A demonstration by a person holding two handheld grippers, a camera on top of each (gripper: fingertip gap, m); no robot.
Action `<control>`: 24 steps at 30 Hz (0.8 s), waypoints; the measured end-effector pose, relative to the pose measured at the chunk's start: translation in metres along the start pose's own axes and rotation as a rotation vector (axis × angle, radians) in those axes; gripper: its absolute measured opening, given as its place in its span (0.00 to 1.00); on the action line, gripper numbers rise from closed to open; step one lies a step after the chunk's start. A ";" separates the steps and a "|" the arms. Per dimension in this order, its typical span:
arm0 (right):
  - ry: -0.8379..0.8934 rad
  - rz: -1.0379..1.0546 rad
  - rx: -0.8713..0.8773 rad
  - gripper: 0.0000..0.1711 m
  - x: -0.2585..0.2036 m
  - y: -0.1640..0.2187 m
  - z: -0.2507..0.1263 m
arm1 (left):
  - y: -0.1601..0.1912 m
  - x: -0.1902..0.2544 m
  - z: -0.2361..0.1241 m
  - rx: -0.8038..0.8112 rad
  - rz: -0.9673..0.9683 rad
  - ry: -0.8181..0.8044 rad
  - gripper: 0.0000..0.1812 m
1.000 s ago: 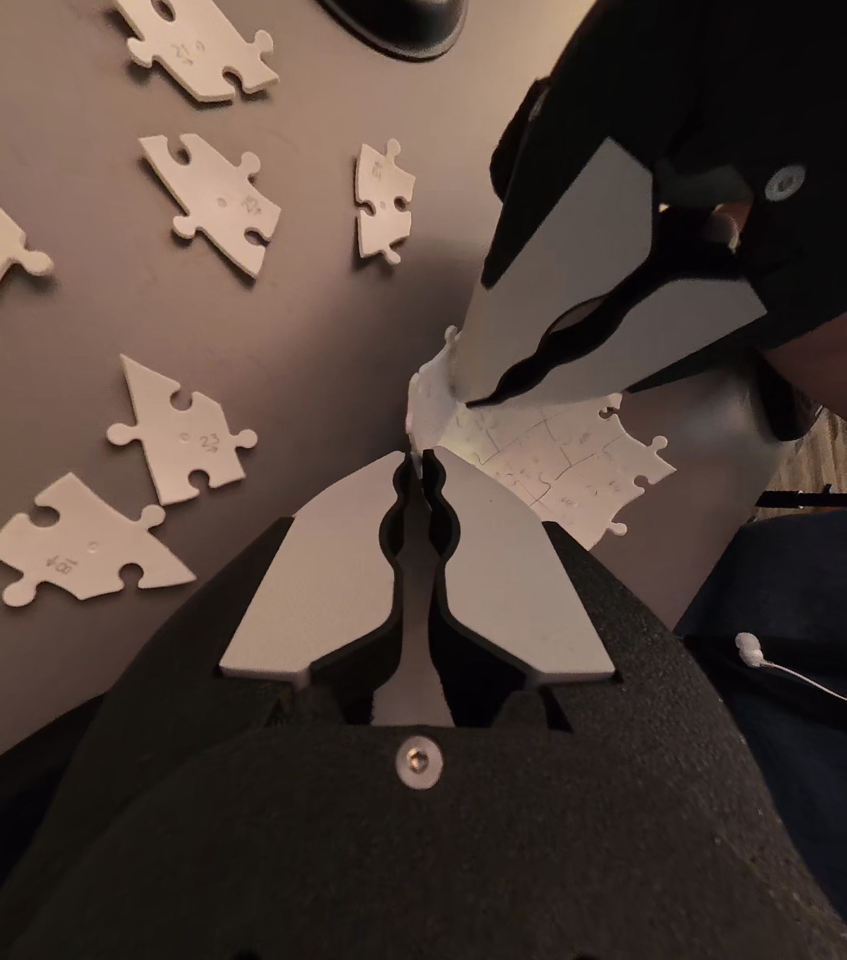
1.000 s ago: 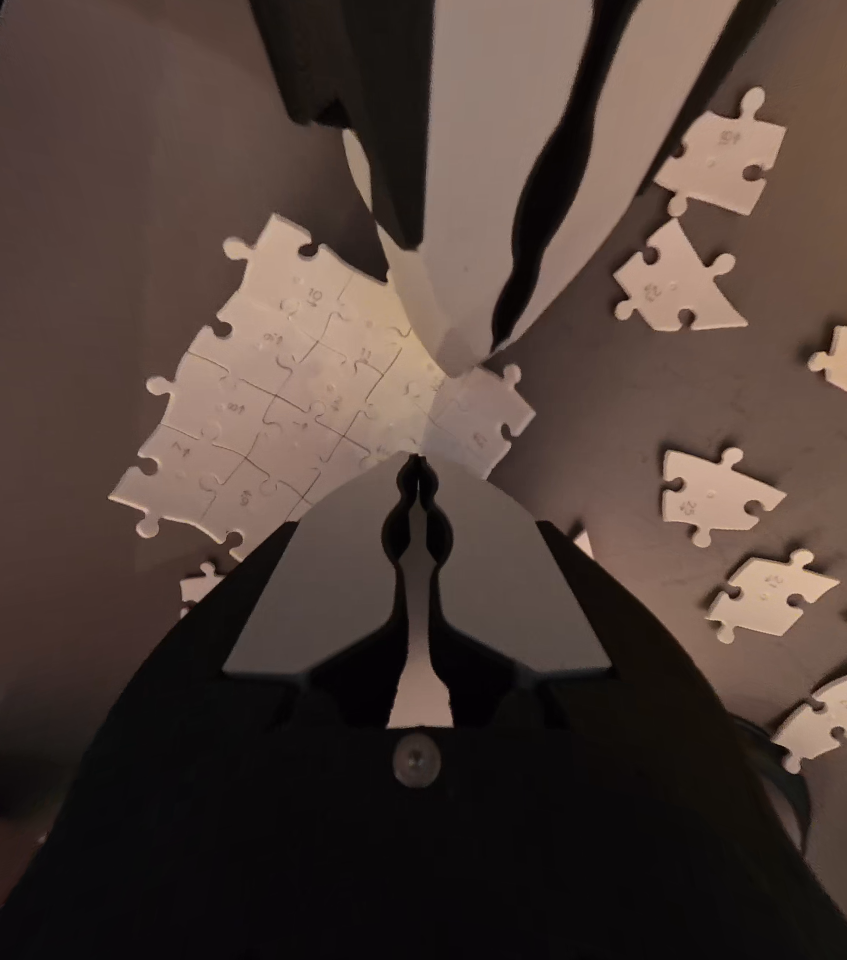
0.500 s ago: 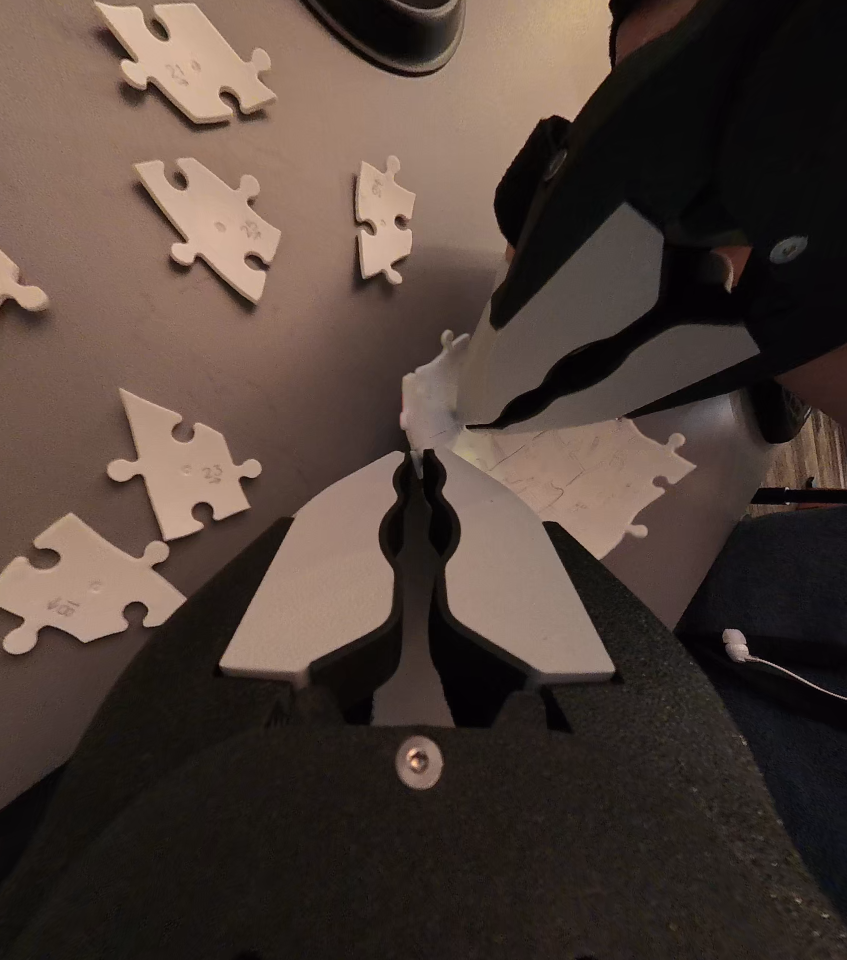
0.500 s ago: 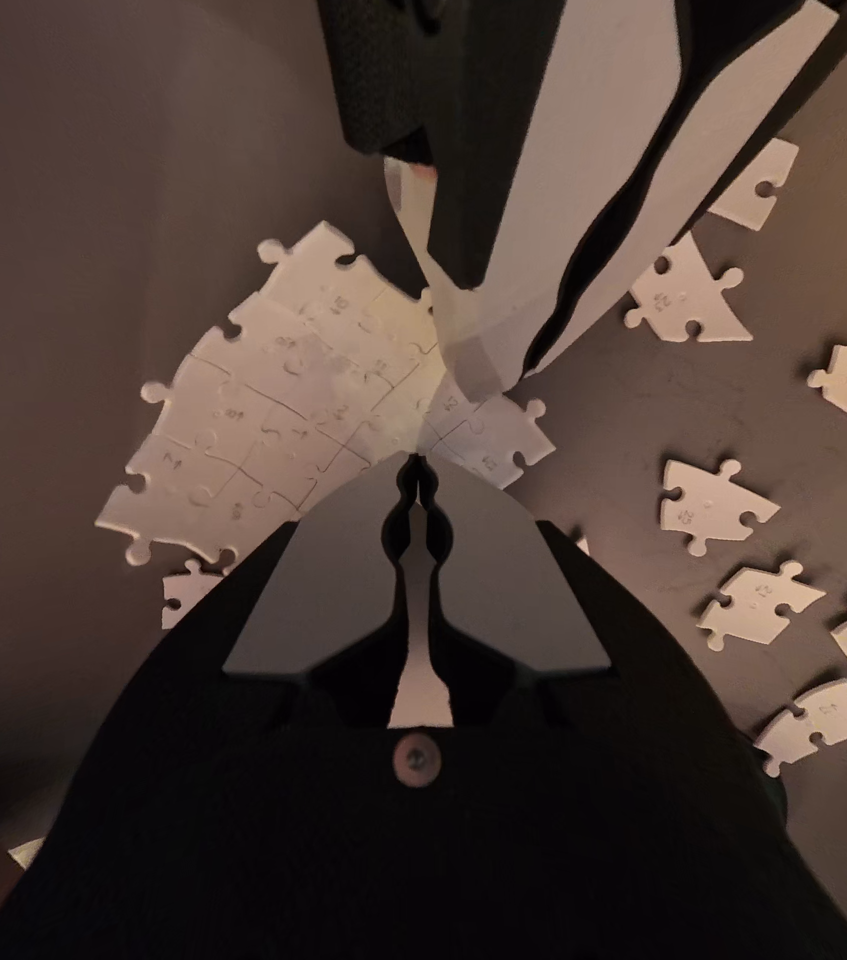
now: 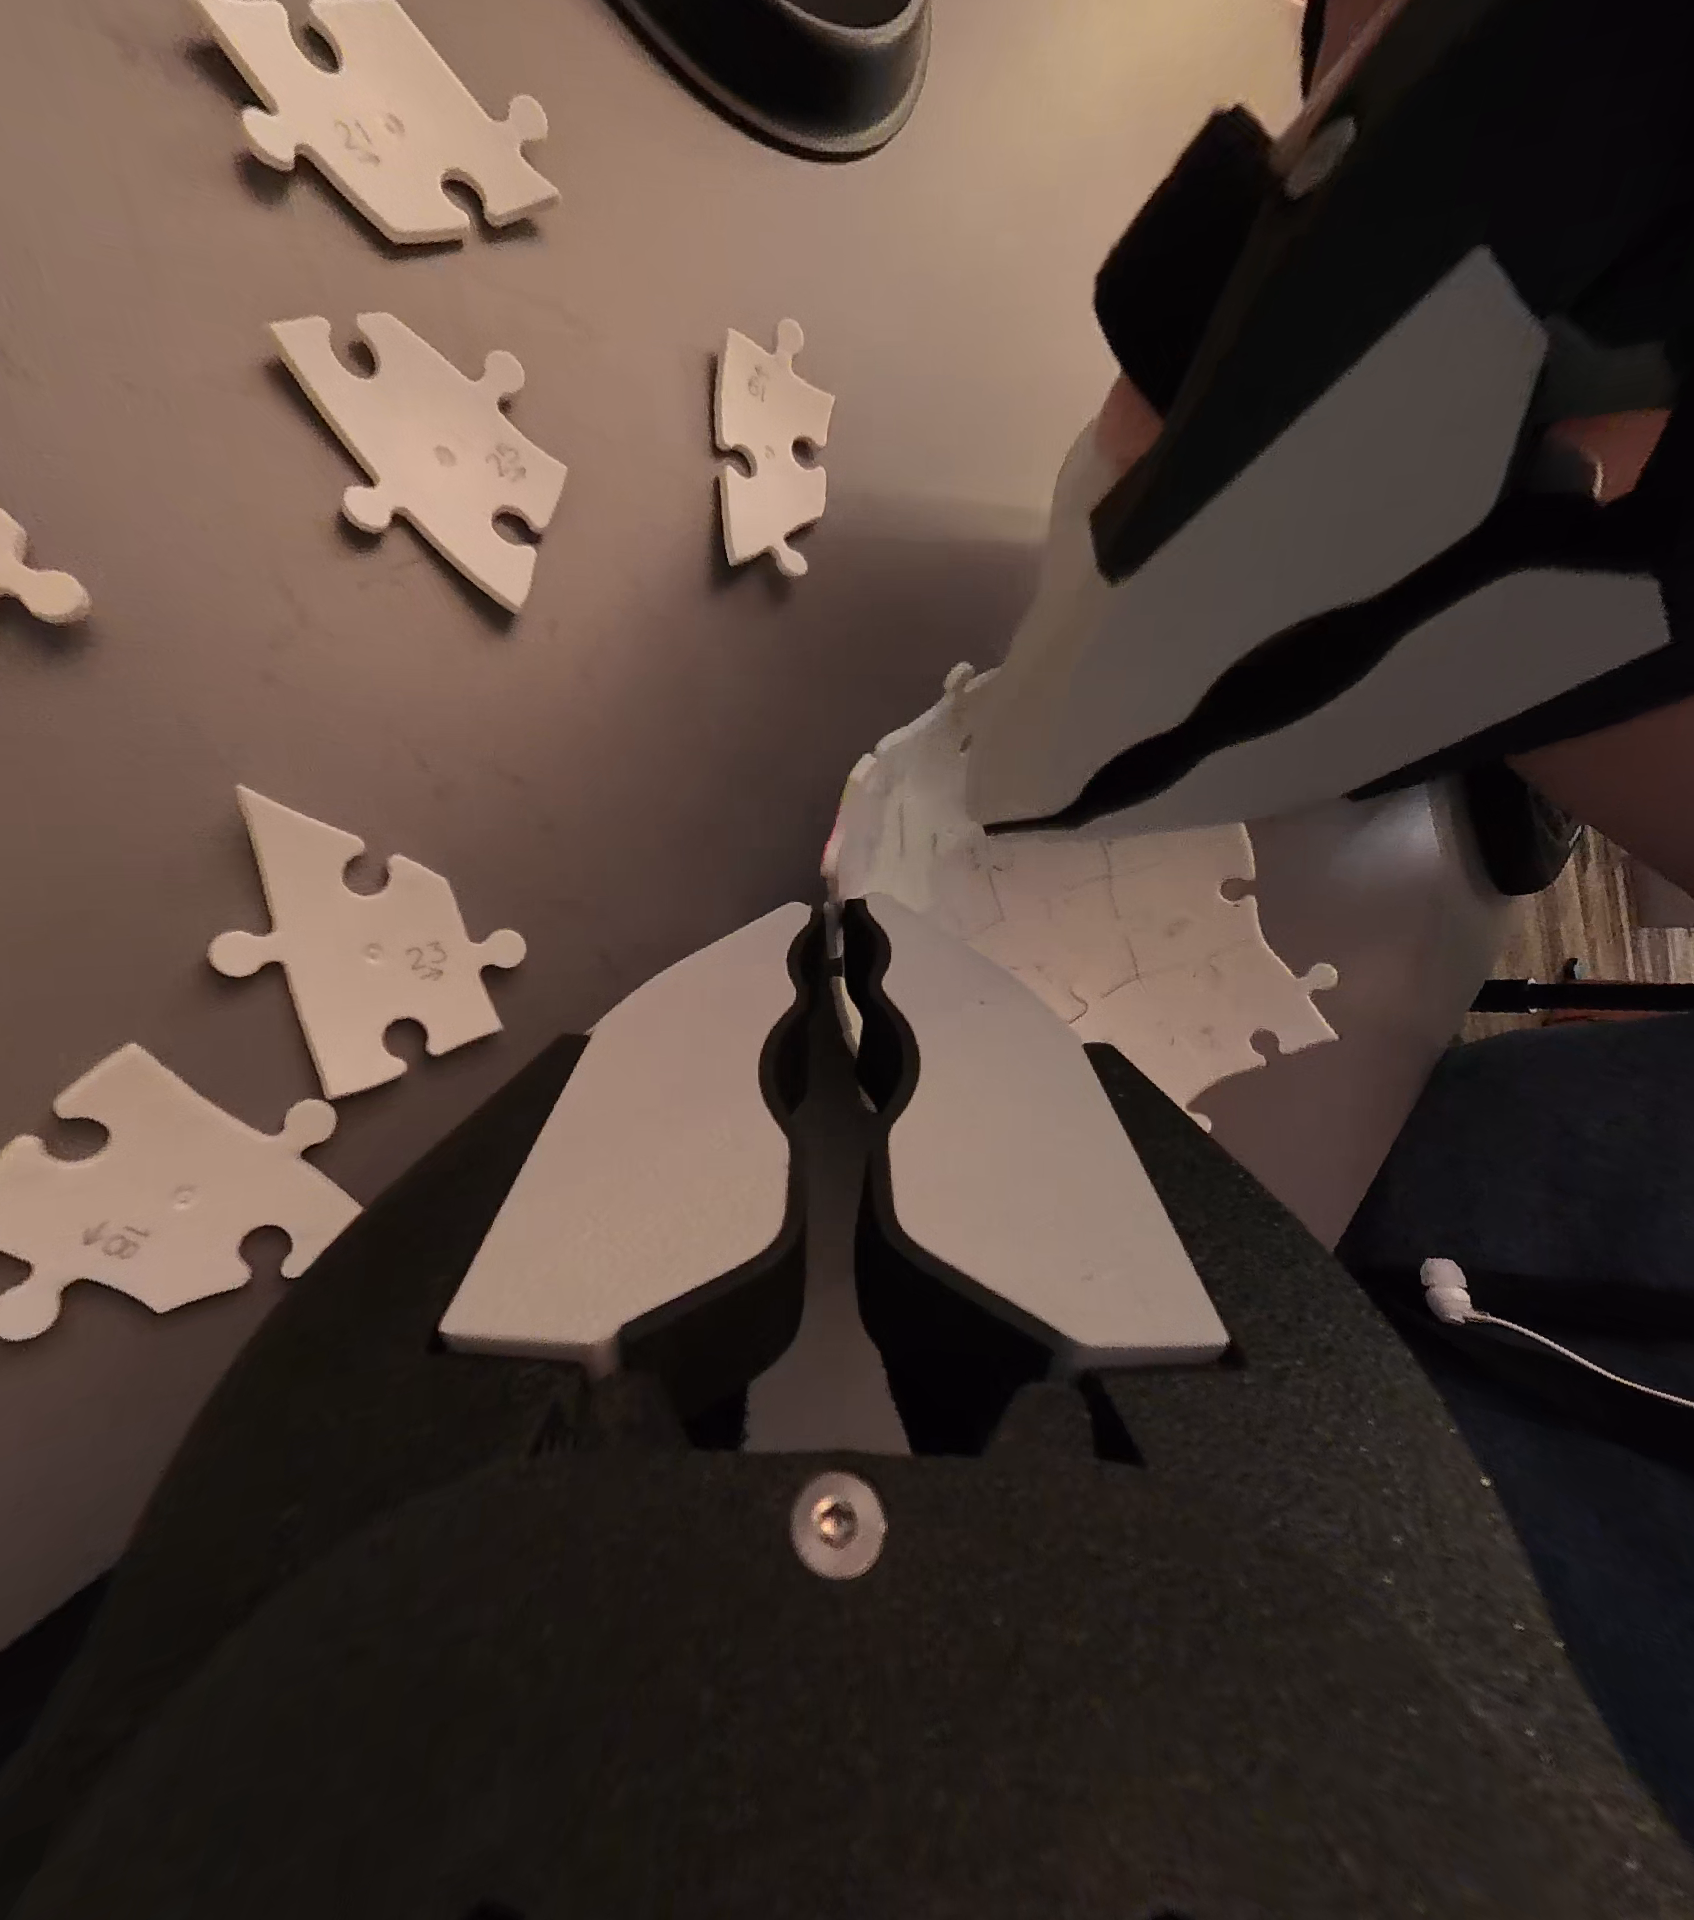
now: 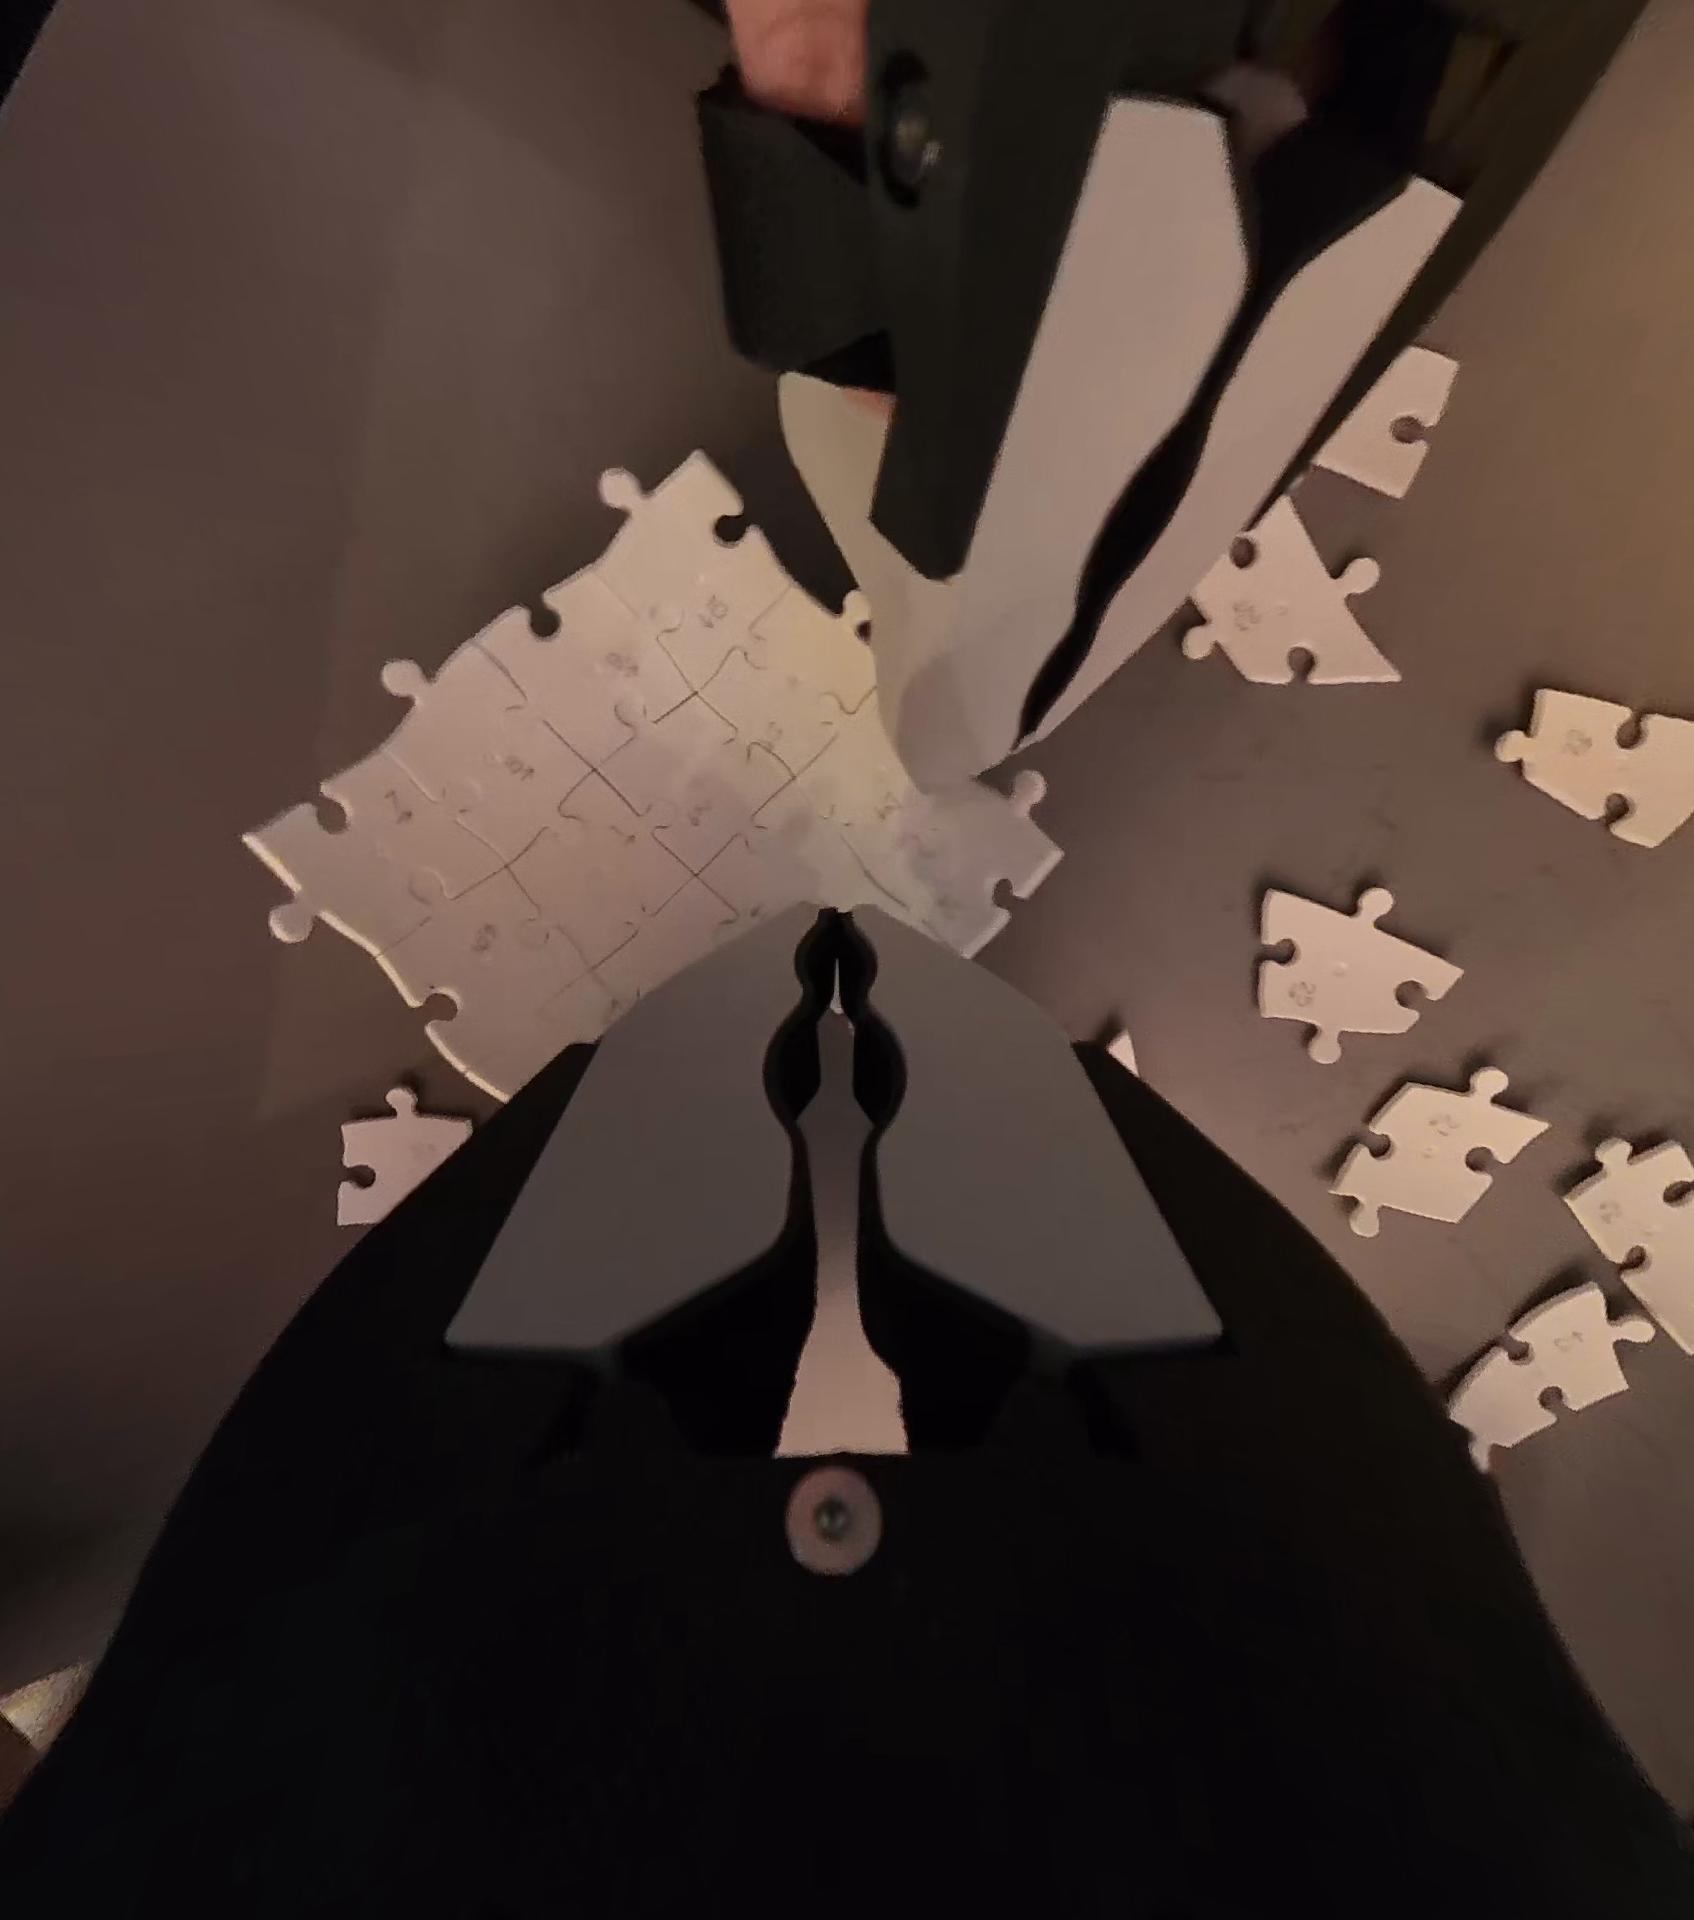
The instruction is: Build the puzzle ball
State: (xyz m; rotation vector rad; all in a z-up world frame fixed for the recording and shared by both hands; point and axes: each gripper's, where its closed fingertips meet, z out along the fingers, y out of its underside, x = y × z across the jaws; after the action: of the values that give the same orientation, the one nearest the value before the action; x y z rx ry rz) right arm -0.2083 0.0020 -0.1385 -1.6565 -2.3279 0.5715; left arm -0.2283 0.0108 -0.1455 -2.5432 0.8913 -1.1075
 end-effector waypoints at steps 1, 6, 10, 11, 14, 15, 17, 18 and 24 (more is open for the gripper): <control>-0.002 -0.018 -0.015 0.01 -0.002 0.001 0.002 | 0.000 -0.001 0.000 -0.002 -0.002 -0.002 0.02; 0.039 -0.078 -0.086 0.01 -0.003 0.004 0.010 | 0.001 -0.001 0.001 0.002 -0.010 -0.001 0.02; 0.032 -0.069 -0.093 0.01 -0.003 0.004 0.013 | 0.000 0.000 0.001 0.006 -0.005 0.001 0.02; 0.036 -0.068 -0.099 0.01 -0.003 0.006 0.013 | -0.001 0.001 0.000 0.009 -0.004 0.006 0.02; 0.033 -0.066 -0.116 0.01 -0.003 0.009 0.014 | -0.001 0.002 0.000 0.009 -0.006 0.011 0.02; 0.034 -0.068 -0.115 0.01 -0.003 0.010 0.014 | -0.001 0.001 0.000 0.009 -0.006 0.008 0.02; 0.031 -0.064 -0.108 0.01 -0.002 0.009 0.015 | -0.001 0.001 0.000 0.010 -0.006 0.004 0.02; 0.026 -0.058 -0.102 0.01 -0.002 0.009 0.014 | -0.001 0.001 0.000 0.011 -0.006 0.005 0.02; -0.017 0.044 -0.086 0.01 -0.002 0.008 0.015 | -0.002 -0.001 0.001 0.013 -0.015 0.016 0.02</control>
State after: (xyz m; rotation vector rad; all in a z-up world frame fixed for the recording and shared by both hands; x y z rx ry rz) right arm -0.2063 -0.0002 -0.1553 -1.7509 -2.3652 0.5022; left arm -0.2271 0.0124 -0.1461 -2.5381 0.8679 -1.1357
